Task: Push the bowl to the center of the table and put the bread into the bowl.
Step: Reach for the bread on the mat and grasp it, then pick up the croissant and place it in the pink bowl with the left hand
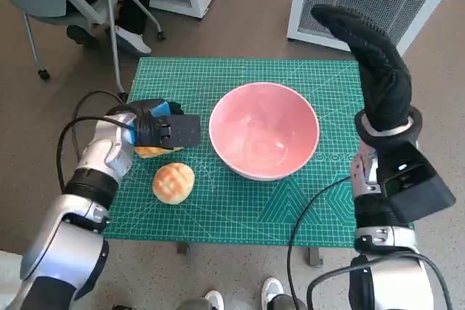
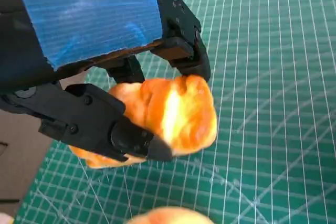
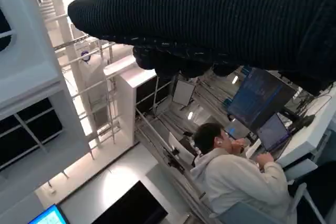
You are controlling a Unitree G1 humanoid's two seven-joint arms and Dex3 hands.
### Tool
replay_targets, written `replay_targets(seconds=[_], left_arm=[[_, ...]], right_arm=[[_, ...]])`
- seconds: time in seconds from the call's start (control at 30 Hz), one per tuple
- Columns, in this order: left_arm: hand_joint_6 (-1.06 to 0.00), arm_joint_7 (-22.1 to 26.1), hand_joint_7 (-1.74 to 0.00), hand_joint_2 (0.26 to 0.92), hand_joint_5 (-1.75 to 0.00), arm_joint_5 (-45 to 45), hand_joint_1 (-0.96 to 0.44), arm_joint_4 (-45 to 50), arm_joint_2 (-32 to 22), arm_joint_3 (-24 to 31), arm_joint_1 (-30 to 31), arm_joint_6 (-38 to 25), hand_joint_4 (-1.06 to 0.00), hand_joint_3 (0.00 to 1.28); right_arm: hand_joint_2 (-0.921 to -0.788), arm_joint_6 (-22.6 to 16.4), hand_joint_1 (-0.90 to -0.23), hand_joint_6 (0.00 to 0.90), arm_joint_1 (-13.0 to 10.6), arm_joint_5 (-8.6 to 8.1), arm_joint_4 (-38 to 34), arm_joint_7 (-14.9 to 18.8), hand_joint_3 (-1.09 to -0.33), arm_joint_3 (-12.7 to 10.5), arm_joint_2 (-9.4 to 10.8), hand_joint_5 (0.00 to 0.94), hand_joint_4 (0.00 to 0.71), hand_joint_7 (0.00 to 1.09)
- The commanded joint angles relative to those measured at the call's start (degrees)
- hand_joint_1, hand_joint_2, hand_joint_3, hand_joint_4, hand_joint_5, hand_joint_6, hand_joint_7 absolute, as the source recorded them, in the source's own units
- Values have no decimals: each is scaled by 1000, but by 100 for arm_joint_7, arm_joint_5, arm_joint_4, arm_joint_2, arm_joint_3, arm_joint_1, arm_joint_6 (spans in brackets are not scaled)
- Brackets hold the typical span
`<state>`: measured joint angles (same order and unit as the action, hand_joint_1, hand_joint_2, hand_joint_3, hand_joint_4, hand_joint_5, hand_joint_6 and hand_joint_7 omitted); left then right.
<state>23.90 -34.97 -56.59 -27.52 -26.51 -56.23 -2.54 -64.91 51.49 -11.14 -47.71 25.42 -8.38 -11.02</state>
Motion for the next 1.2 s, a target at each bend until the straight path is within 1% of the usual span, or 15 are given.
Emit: replay_targets(seconds=[0.03,0.2,0.37,0.47,0.57,0.67,0.83,0.97,1.1,1.2], left_arm=[[-598,-39,-1226,920,-1144,232,1,845,-333,397,-40,66,-677,84],[-588,-52,-1236,920,-1144,517,1,1891,-508,866,104,83,-681,88],[-578,-88,-1228,920,-1156,781,1,2834,-566,1250,214,162,-685,90],[-577,-169,-1222,921,-1162,811,1,3438,-530,1362,226,209,-685,91],[-578,-238,-1215,920,-1168,831,1,3825,-469,1409,239,294,-686,91],[-579,-361,-1210,920,-1173,823,1,4119,-320,1366,202,454,-685,90],[-593,-548,-1193,920,-1170,718,1,4341,-55,1179,218,725,-691,81],[-601,-589,-1189,920,-1153,728,1,4186,177,1007,178,1004,-702,73],[-602,-510,-1228,921,-1131,634,1,3948,411,747,98,1127,-685,79],[-591,-413,-1252,921,-1134,587,1,3765,548,557,66,1255,-670,91]], right_arm=[[-921,29,-550,280,-185,-14,44,-11,-746,28,-21,0,267,115],[-921,74,-557,280,-209,-85,84,27,-745,25,-34,0,267,114],[-921,101,-559,280,-234,-126,138,39,-743,22,-47,0,267,115],[-921,135,-560,279,-246,-174,177,67,-744,21,-52,1,268,115],[-921,158,-558,279,-258,-208,206,87,-744,19,-61,2,270,115],[-921,166,-558,279,-268,-197,223,69,-745,17,-75,2,271,115],[-921,173,-561,279,-296,-218,267,74,-748,18,-103,3,274,115],[-921,169,-562,279,-309,-196,267,60,-750,14,-119,3,275,115],[-921,149,-563,279,-341,-150,285,26,-751,7,-144,3,276,115],[-921,138,-564,280,-376,-57,340,-55,-751,-1,-159,3,276,116]])
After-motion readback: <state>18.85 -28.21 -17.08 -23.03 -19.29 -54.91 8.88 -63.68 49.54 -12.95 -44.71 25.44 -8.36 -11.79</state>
